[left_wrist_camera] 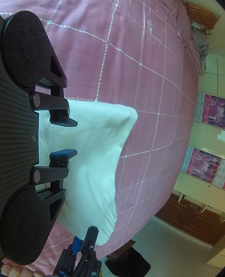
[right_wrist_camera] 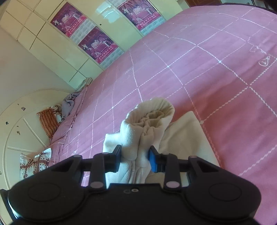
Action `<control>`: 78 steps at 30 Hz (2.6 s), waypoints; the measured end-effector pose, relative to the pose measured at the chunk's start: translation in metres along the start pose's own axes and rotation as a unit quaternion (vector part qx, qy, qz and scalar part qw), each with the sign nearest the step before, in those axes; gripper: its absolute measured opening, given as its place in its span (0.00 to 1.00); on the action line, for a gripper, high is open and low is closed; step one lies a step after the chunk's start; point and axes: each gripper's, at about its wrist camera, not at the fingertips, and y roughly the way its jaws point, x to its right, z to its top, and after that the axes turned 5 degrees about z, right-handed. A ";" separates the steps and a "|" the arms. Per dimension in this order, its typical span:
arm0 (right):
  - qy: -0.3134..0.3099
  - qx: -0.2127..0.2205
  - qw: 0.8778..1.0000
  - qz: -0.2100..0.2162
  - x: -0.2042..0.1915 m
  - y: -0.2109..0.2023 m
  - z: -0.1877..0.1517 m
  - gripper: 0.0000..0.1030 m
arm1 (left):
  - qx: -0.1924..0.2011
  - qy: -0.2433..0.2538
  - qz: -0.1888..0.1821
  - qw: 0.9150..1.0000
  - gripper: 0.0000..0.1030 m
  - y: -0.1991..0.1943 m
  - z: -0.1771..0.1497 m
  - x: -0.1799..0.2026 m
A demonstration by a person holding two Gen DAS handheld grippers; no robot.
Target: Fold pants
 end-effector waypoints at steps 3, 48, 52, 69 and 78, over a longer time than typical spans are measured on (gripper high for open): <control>0.012 0.000 1.000 0.000 0.005 0.003 0.000 0.32 | -0.007 0.009 0.000 1.000 0.27 -0.001 -0.009 0.002; -0.028 -0.055 0.990 -0.128 0.057 0.005 -0.045 0.28 | -0.013 0.047 0.025 0.999 0.27 -0.028 -0.027 0.023; -0.038 -0.032 0.992 -0.120 0.043 -0.005 -0.033 0.33 | 0.008 0.060 0.045 0.997 0.27 -0.032 -0.020 0.025; -0.179 -0.062 0.969 -0.158 0.028 0.022 -0.051 0.27 | -0.060 0.068 0.057 0.994 0.29 0.045 -0.034 0.008; -0.203 -0.038 0.970 -0.127 -0.004 0.033 -0.011 0.33 | -0.025 0.069 0.054 0.996 0.29 0.052 0.022 0.026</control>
